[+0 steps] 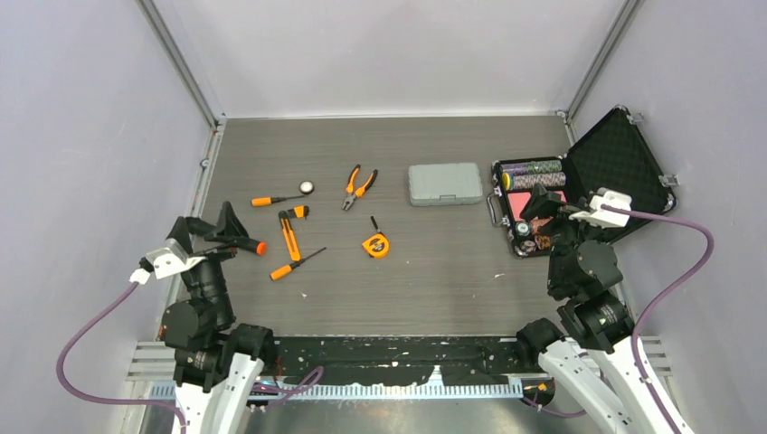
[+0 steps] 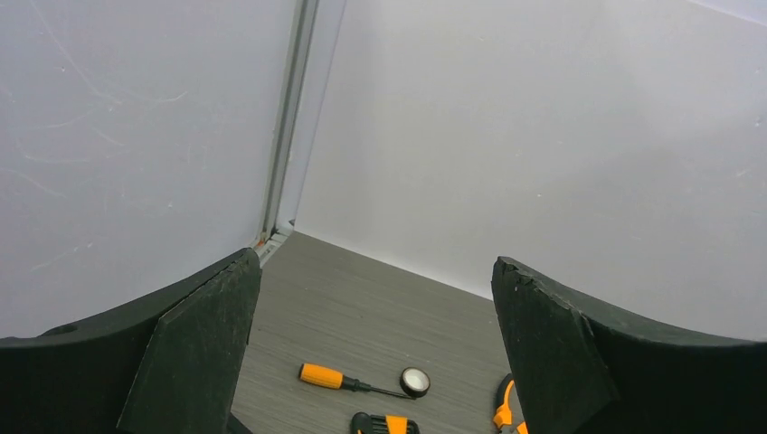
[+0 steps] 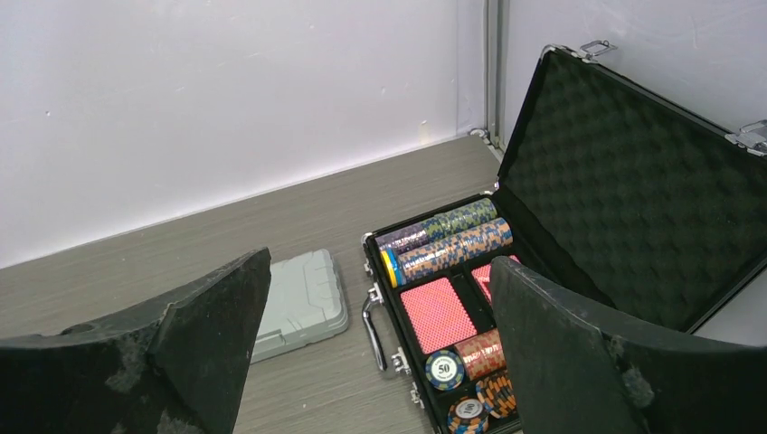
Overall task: Pack the tool kit
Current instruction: Adjust the toolbox at the center of the board.
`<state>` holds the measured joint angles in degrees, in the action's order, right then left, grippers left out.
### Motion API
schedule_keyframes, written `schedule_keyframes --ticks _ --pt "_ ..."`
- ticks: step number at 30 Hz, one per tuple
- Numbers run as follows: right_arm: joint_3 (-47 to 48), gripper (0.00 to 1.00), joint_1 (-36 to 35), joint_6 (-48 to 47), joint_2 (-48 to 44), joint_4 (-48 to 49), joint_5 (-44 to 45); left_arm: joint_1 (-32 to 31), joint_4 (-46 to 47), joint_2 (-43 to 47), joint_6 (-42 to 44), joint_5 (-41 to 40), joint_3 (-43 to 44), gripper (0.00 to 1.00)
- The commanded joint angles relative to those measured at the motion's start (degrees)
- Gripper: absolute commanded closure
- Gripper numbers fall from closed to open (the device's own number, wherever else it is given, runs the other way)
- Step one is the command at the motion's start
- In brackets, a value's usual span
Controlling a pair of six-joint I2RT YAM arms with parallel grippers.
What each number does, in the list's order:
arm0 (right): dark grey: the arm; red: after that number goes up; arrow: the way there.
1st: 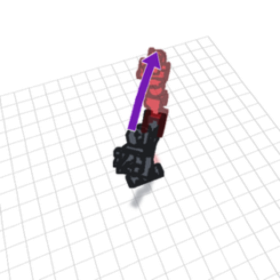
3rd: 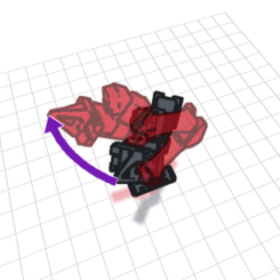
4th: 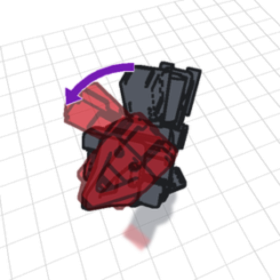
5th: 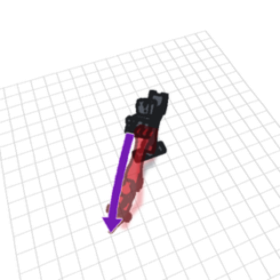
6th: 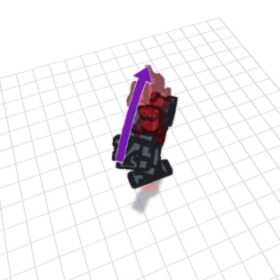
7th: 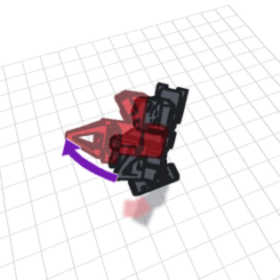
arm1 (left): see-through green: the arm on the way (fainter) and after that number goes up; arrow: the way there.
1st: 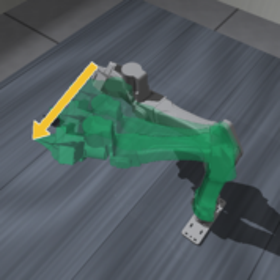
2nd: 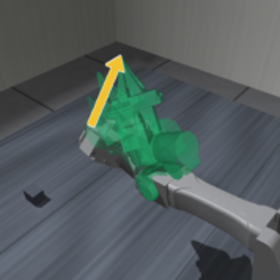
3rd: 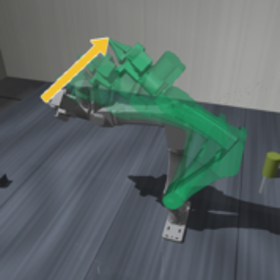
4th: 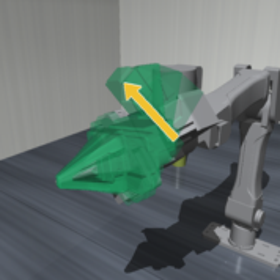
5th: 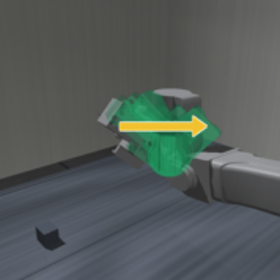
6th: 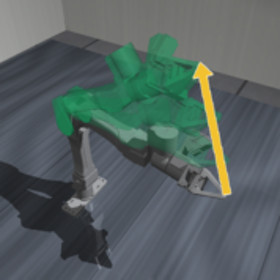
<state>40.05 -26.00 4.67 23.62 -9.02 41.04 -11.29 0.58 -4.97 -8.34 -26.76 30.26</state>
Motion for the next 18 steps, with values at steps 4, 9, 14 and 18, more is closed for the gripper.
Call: schedule_keyframes --ticks 4,9,14,18 --pt "0.7 0.05 0.1 1.4 3.6 4.2 -0.4 -0.2 2.6 -1.9 -0.7 1.1 0.0 0.01" --pt "1.3 0.05 0.1 4.9 11.3 6.4 -7.2 -0.2 2.3 -3.6 -1.9 3.0 0.2 0.01" --pt "6.6 0.05 0.2 6.6 25.9 10.0 -13.3 -0.2 1.9 -3.5 -1.9 3.4 0.4 0.01" --pt "13.5 0.05 2.5 8.2 38.1 11.7 -21.7 -0.3 2.3 -3.7 -1.6 2.9 0.1 0.01"
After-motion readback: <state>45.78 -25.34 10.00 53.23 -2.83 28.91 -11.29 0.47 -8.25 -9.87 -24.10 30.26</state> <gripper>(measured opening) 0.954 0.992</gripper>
